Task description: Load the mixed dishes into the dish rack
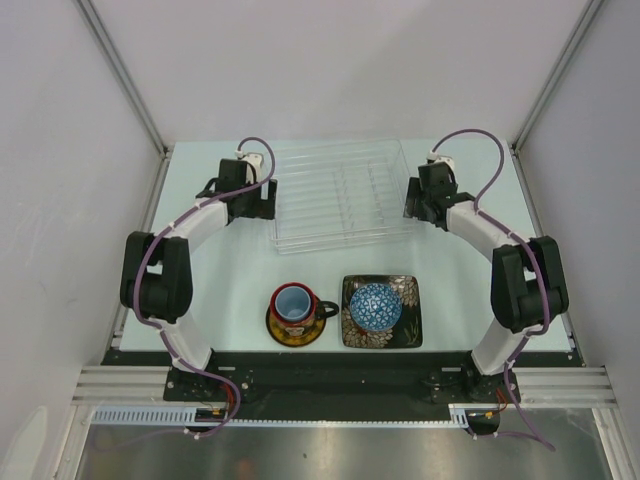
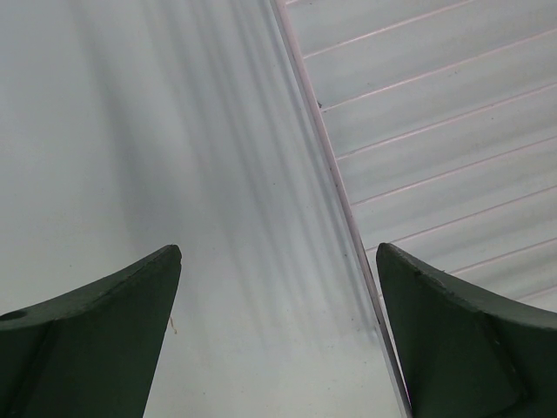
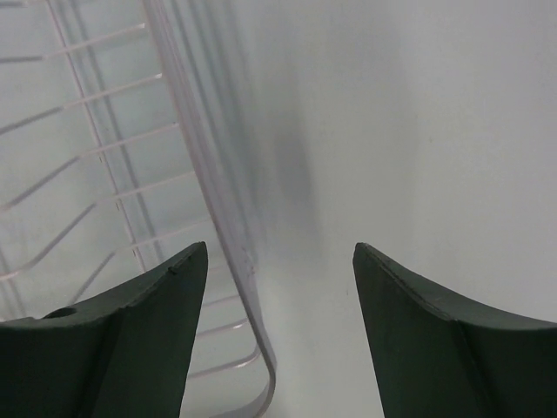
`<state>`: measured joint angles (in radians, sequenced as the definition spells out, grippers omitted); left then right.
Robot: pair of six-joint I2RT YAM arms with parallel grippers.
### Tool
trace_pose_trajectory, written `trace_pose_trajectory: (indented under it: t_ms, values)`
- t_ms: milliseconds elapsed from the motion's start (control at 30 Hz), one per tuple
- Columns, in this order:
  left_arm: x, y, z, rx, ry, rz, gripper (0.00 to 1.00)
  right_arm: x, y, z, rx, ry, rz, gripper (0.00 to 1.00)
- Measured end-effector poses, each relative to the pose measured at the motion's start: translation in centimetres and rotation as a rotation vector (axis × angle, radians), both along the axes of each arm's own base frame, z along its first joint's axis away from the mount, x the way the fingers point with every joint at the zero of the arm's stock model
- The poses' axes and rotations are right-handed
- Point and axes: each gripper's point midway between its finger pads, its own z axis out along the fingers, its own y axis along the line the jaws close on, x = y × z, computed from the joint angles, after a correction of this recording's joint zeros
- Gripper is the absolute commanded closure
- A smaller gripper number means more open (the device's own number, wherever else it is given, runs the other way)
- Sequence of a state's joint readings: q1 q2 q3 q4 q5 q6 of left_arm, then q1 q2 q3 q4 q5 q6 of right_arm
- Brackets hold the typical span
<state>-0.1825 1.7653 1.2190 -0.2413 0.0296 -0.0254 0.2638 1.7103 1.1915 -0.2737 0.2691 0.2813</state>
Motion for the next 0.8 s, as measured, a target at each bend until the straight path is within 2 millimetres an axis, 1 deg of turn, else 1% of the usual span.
trace_pose_trajectory:
  t_ms: [100,133,233,367,533,600,700,800]
  values:
    - [0.0,0.0,0.0,0.000,0.000,0.000,0.00,-1.1,0.5,-0.5,-0.030,0.027,-0.001,0.27]
    - [0.0,0.0,0.0,0.000,0.000,0.000,0.00,-1.8,0.8,-0.8,-0.040,0.037,0.003,0.27]
    - [-0.1,0.0,-0.1,0.000,0.002,0.000,0.00,-3.3,1.0,-0.9,-0.046,0.037,-0.002,0.28]
    - [-0.5,-0.1,-0.6,-0.003,0.012,-0.006,0.00,-5.7,0.4,-1.0,-0.036,0.045,-0.022,0.27]
    - [-0.8,-0.2,-0.7,-0.010,0.012,-0.013,0.00,-8.5,-0.4,-1.0,-0.028,0.049,-0.036,0.26]
    - [-1.0,-0.2,-0.7,-0.011,0.014,-0.015,0.00,-9.1,-0.6,-1.1,-0.030,0.056,-0.035,0.25]
    - [-1.5,-0.2,-0.8,-0.014,0.018,-0.019,0.00,-9.2,-0.6,-1.1,-0.031,0.058,-0.034,0.24]
    - [-2.6,-0.2,-0.8,-0.019,0.023,-0.024,0.00,-9.2,-0.6,-1.1,-0.028,0.059,-0.034,0.24]
